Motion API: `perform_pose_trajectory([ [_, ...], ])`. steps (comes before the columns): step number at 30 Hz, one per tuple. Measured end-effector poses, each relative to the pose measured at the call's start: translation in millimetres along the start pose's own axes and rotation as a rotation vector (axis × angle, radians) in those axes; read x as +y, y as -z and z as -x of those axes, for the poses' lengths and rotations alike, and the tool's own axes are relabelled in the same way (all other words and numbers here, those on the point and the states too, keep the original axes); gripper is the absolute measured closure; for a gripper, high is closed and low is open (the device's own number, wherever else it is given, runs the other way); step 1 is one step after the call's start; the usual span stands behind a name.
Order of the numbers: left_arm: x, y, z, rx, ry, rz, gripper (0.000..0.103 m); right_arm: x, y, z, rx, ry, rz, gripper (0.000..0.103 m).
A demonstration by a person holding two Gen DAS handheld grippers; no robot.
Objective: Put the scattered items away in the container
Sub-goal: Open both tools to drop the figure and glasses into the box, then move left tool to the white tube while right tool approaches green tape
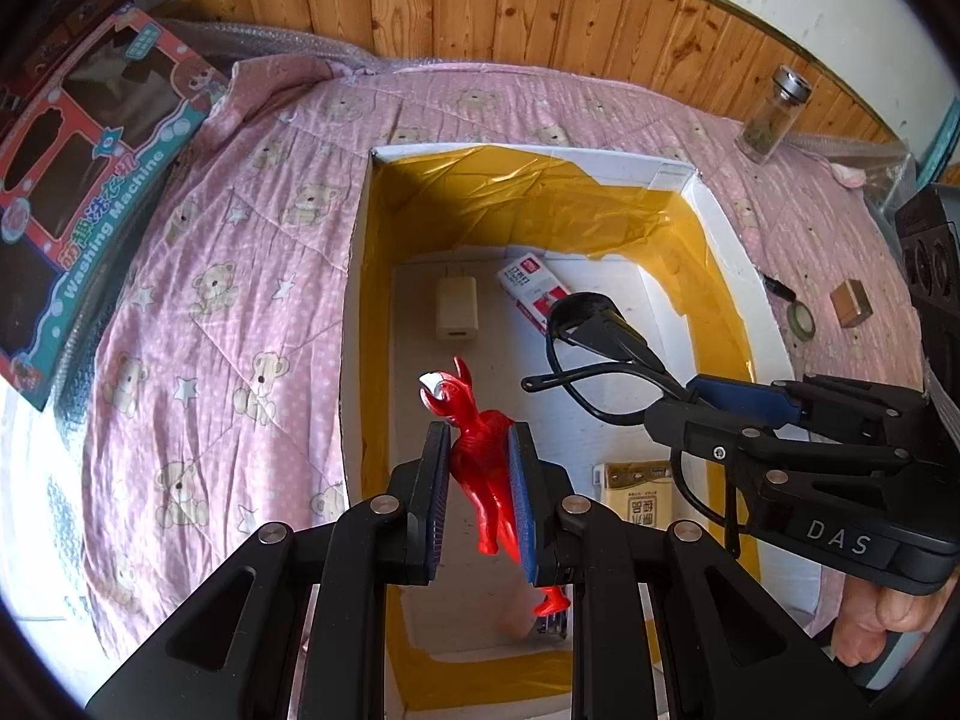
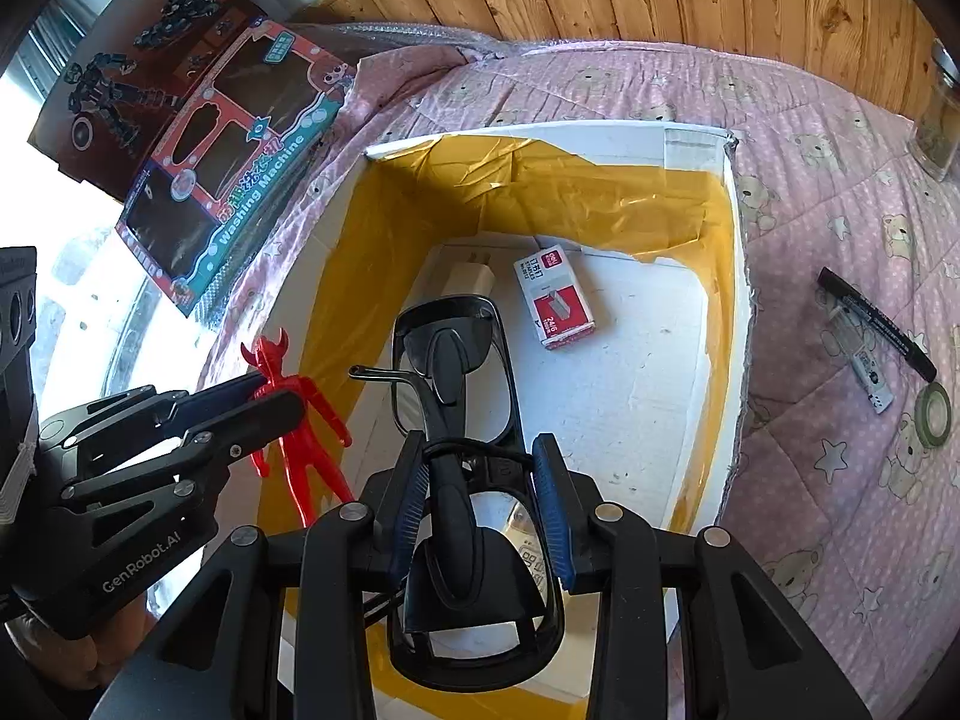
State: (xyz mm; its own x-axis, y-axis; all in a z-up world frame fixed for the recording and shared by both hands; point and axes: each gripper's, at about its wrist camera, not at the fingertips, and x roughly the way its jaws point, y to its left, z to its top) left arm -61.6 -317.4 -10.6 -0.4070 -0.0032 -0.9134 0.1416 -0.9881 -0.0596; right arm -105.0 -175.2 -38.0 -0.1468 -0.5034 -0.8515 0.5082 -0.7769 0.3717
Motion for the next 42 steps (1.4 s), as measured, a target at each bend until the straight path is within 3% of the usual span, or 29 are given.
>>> perform_pose_trajectory([
  [4, 2, -1, -3, 0.009, -0.016, 0.001, 0.082, 0, -1, -4, 0.008, -0.006, -0.02, 0.066],
  [8, 2, -1, -4, 0.006, -0.053, 0.0, 0.061, 0, 0, -10, 0.032, -0.036, -0.023, 0.062],
  [15, 8, 5, 15, -0.018, -0.001, 0.075, 0.061, -1, 12, 22, -0.024, -0.089, 0.01, 0.06],
  [20, 2, 13, 33, -0.044, 0.066, 0.135, 0.061, -8, 33, 52, -0.085, -0.173, 0.052, 0.06],
  [26, -24, 32, 58, -0.096, 0.181, 0.176, 0.06, -12, 63, 74, -0.126, -0.258, 0.1, 0.066],
  [34, -71, 50, 88, -0.148, 0.276, 0.14, 0.059, -44, 91, 111, -0.211, -0.323, 0.077, 0.066],
  [42, -141, 59, 83, -0.118, 0.339, 0.069, 0.056, -99, 113, 154, -0.305, -0.321, 0.012, 0.066],
])
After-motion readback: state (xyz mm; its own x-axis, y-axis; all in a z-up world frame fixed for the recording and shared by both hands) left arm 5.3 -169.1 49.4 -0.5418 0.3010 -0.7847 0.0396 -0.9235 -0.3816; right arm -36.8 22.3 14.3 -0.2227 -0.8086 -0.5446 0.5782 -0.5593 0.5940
